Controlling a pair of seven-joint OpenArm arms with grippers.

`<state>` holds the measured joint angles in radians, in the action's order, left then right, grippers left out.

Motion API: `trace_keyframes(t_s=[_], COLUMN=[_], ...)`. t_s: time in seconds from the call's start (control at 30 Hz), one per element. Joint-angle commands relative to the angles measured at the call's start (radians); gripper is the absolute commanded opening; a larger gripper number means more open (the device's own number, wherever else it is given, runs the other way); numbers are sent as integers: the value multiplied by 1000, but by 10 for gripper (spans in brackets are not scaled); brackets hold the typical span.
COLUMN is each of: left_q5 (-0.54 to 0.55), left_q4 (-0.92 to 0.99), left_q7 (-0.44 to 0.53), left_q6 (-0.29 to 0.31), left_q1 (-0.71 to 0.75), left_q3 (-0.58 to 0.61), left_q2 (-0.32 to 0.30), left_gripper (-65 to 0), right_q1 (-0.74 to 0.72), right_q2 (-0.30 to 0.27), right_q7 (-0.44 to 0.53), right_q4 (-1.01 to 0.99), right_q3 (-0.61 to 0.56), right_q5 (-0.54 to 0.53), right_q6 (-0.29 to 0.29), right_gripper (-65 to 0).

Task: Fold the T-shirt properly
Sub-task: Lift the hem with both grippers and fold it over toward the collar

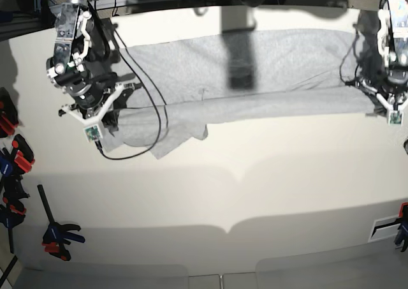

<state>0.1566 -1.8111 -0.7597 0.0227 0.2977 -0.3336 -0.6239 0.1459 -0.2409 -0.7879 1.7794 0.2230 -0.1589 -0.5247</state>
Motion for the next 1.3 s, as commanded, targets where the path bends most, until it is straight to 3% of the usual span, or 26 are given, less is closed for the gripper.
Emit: trace_keyframes(t_s=[0.0,0.17,0.43,0.67,0.87,1.27], left_q5=[5,35,66,61,54,11], left_q4=[-57,-203,-216,-215,-215,-210], left_q7=[30,26,19,21,20,19], left_q6=[-15,-14,-13,-2,87,86], left_q1=[14,128,251,298,299,304], left_q3=[-32,-121,-204,-204,-203,-204], left_q2=[-24,-22,-19,87,164,178], left_gripper=[-650,-650,-650,-650,-650,-650], right_q1=[-6,34,102,169,252,294], right_q2=[-11,-11,-11,-10,-11,-11], right_q7=[21,15,-3,-106,-122,-139], right_q4=[29,70,222,327,340,340], right_q3=[6,6,6,6,6,6], right_q5=[-6,-5,-2,-2,-1,21], right_q6=[0,0,0,0,0,1], right_gripper=[-650,-650,-650,-650,-650,-650])
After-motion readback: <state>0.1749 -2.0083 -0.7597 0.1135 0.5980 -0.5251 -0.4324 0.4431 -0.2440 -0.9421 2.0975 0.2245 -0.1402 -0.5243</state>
